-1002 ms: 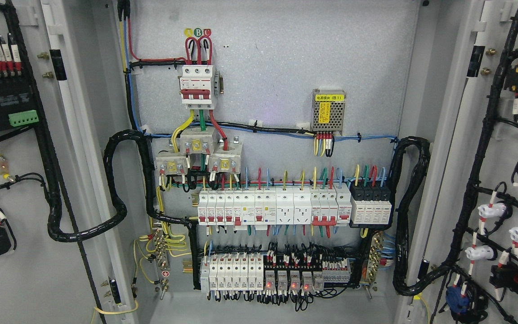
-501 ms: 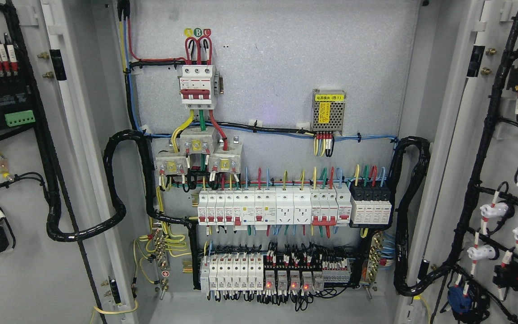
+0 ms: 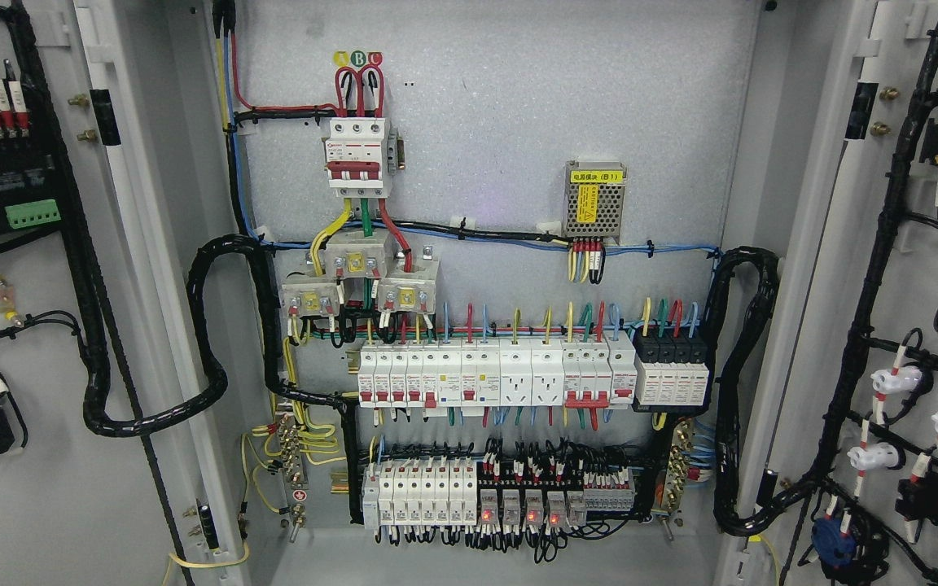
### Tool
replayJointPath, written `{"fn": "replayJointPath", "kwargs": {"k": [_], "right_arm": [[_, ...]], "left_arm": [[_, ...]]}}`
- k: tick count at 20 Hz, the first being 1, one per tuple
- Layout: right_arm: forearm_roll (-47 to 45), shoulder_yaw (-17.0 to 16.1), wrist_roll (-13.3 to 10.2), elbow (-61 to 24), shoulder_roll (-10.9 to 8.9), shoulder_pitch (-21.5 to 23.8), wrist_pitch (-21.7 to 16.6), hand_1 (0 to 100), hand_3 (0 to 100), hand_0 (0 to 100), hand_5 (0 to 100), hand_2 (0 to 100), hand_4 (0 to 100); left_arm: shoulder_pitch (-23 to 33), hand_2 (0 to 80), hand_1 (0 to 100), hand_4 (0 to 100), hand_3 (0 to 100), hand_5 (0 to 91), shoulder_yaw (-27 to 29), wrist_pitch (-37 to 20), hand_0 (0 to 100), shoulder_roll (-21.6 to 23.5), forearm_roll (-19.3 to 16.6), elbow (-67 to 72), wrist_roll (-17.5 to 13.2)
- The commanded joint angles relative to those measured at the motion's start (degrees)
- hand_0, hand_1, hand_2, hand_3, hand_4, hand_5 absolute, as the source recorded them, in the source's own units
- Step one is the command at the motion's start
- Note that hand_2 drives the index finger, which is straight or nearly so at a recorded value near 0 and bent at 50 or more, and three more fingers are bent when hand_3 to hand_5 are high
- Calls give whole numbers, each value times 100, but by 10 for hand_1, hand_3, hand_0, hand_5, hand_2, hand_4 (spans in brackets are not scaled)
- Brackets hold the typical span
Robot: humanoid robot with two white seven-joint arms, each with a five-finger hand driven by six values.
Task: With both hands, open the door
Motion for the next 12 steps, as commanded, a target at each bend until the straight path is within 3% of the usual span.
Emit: {"fn": "replayJointPath", "kwargs": {"k": [1, 12], "right_arm": [[8, -1, 4, 44, 10, -16, 1, 0, 0, 218, 0, 0, 0], [8, 34, -4, 9, 97, -156, 19, 0, 0, 218, 0, 0, 0]], "left_arm": [[-14, 28, 0, 35, 28, 0, -21, 3, 295, 46, -4, 40, 3], [118, 28, 0, 36, 27, 0, -82, 3, 296, -200, -30, -837, 46]]}}
